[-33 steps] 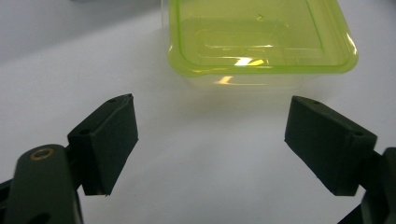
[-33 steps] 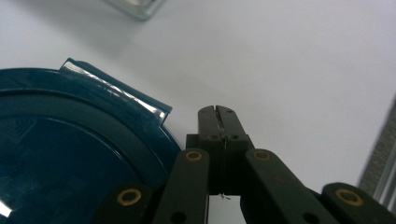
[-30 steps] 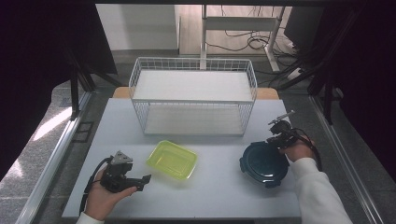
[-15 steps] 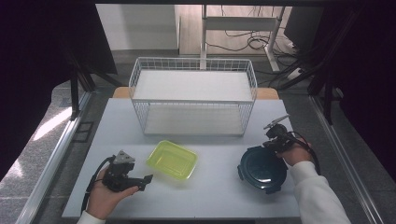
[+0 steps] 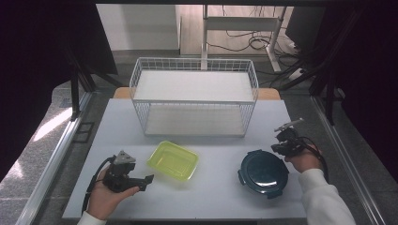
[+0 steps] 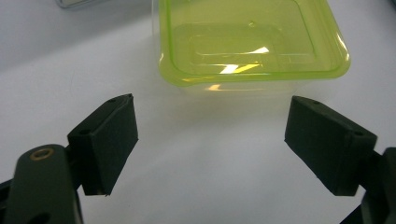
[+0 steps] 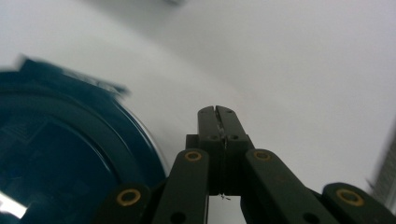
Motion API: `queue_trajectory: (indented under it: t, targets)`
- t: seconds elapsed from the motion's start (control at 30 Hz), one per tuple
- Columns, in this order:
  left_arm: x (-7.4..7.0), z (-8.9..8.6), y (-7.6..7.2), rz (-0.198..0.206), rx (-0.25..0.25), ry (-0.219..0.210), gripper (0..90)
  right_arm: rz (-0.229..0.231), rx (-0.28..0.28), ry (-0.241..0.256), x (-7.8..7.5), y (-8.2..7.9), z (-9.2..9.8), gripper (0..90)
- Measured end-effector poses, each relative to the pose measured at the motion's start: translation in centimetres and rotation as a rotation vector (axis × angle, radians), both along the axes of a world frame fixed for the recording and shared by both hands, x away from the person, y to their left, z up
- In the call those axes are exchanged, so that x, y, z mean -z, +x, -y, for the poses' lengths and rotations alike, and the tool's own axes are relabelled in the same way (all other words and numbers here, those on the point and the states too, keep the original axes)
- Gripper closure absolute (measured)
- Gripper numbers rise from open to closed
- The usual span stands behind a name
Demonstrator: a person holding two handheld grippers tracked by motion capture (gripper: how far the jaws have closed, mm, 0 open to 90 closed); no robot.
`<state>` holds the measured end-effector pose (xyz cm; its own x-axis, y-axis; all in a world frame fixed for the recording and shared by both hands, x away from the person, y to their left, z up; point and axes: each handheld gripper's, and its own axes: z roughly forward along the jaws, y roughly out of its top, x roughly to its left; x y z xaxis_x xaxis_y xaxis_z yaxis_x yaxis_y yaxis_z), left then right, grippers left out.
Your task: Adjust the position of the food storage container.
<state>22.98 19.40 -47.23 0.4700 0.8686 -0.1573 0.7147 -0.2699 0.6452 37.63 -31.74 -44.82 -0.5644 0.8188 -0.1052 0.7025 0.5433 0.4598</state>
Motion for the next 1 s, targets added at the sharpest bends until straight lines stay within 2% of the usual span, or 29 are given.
queue_trajectory:
  t: [0.13,0.33,0.5,0.6,0.77,0.93,1.0]
  targets:
    - [0.0,0.0,0.1,-0.004,0.006,0.004,17.1,-0.046,0.054,-0.005,0.5,-1.9,2.5,89.0]
    - [-0.2,0.4,0.2,0.005,0.009,-0.003,17.1,-0.081,0.087,0.000,1.3,-3.9,4.1,89.0]
    - [-0.2,0.8,0.4,0.003,0.022,-0.001,17.1,-0.106,0.070,0.011,1.9,-4.9,3.9,89.0]
    - [-0.2,0.8,0.5,0.004,0.026,0.000,17.1,-0.105,0.063,0.020,1.9,-5.1,3.6,89.0]
    - [-0.2,0.8,0.6,0.002,0.032,0.003,17.1,-0.096,0.049,-0.007,1.7,-5.3,3.2,89.1]
    - [-0.2,0.9,0.7,0.001,0.034,0.003,17.1,-0.095,0.010,-0.011,1.7,-5.4,2.8,89.1]
    - [-0.2,1.0,0.7,0.000,0.038,0.004,17.1,-0.102,-0.013,0.005,1.9,-5.6,2.1,89.1]
